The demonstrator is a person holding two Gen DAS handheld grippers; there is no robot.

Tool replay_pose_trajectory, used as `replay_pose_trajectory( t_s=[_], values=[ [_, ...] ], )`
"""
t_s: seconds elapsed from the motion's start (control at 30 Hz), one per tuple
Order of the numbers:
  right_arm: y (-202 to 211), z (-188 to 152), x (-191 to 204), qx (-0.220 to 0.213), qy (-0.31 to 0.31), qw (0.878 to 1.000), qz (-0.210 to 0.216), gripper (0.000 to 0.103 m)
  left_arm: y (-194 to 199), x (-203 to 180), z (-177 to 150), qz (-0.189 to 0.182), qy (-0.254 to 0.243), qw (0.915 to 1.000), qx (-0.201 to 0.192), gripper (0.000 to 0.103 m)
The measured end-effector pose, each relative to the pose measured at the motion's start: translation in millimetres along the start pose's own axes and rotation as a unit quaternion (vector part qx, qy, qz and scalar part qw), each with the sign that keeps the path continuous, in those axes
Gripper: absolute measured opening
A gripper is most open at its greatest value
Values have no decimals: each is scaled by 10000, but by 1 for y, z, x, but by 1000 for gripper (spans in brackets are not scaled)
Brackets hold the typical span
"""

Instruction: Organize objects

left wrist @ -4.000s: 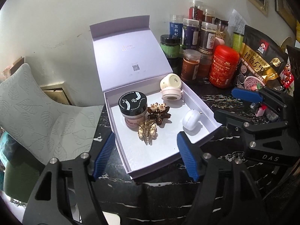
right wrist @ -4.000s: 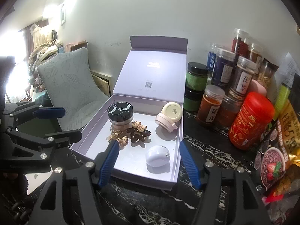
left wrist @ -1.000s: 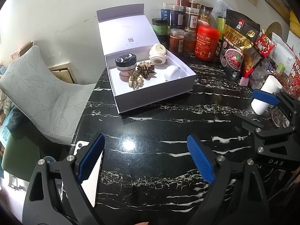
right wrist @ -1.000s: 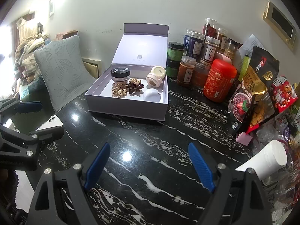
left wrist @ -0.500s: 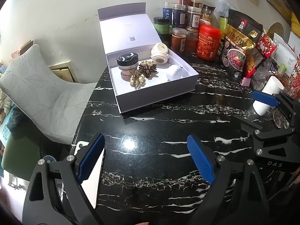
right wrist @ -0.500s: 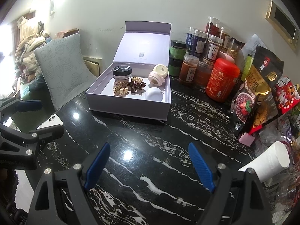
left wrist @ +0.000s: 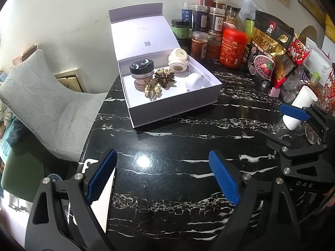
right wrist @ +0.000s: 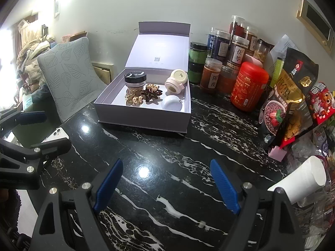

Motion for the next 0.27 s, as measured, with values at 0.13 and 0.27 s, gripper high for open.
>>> replay_pose_trajectory(
  t_s=[0.13, 0.27],
  values=[
    [-2, -1, 0, 13, -9, 10000, 12, 87, 0, 0, 0, 1, 2, 10000, 5, 89],
    [-3, -3, -2, 21, -32, 10000, 30, 87, 0, -1, 0, -55, -15, 10000, 10, 89]
  ],
)
Point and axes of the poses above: each gripper's, at about its wrist camera, not at the fingertips, and y roughly against the way its jaws point, x to its left, z to its top, the point moved 8 cm from there along -y, roughly the way its jaws point, and after that the axes turned 11 degrees about x, right-handed, at the moved point
